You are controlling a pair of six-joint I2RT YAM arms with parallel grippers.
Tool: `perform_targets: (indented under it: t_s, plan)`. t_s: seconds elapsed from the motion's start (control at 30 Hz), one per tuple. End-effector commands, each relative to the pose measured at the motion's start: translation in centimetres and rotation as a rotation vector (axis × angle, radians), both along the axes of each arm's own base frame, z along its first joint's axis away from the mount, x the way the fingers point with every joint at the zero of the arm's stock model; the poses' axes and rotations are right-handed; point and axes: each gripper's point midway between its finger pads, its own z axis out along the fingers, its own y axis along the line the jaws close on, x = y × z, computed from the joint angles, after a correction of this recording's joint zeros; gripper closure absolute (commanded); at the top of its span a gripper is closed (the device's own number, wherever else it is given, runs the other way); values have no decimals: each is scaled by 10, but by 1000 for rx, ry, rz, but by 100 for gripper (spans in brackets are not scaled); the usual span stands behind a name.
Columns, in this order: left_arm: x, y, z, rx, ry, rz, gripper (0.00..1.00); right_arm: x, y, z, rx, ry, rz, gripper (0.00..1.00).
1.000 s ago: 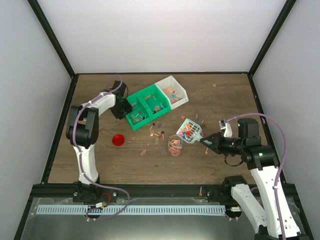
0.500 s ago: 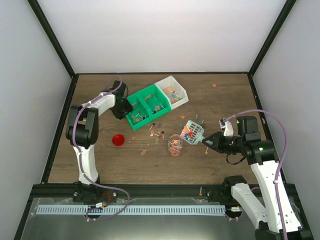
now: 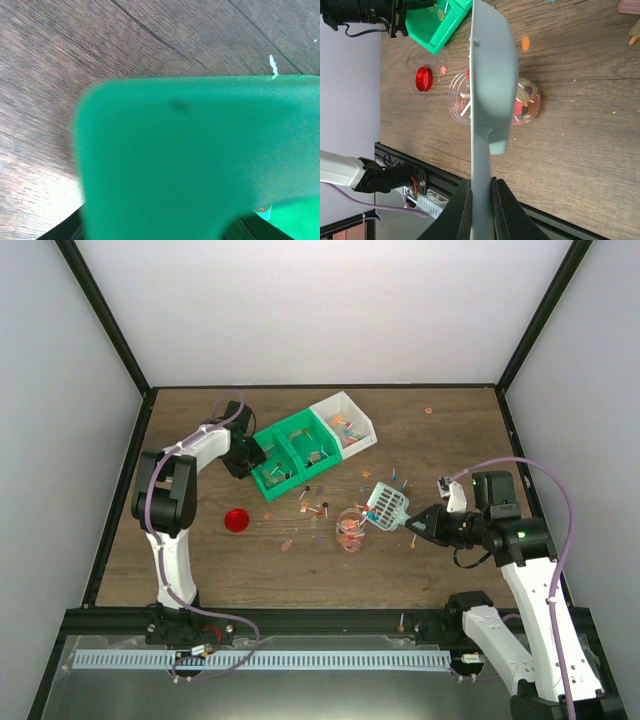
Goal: Pack the candies
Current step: Place the fake candies in the packing bottle.
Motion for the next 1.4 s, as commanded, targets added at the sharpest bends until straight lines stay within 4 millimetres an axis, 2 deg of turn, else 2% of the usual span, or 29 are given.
perform_targets:
  t_s: [0.0, 0.63, 1.0, 1.37]
  plan:
    - [0, -4, 6, -16, -20, -8, 53, 3, -1, 17, -18, -62, 16, 99]
    - [1, -4, 2, -19, -17, -8, 53, -2, 0, 20, -66, -29, 42, 99]
    - [0, -4, 0, -21, -14, -10, 53, -1, 12, 22, -112, -9, 71, 99]
    - [1, -2, -1, -22, -13, -12, 53, 5, 23, 26, -235, 10, 82, 99]
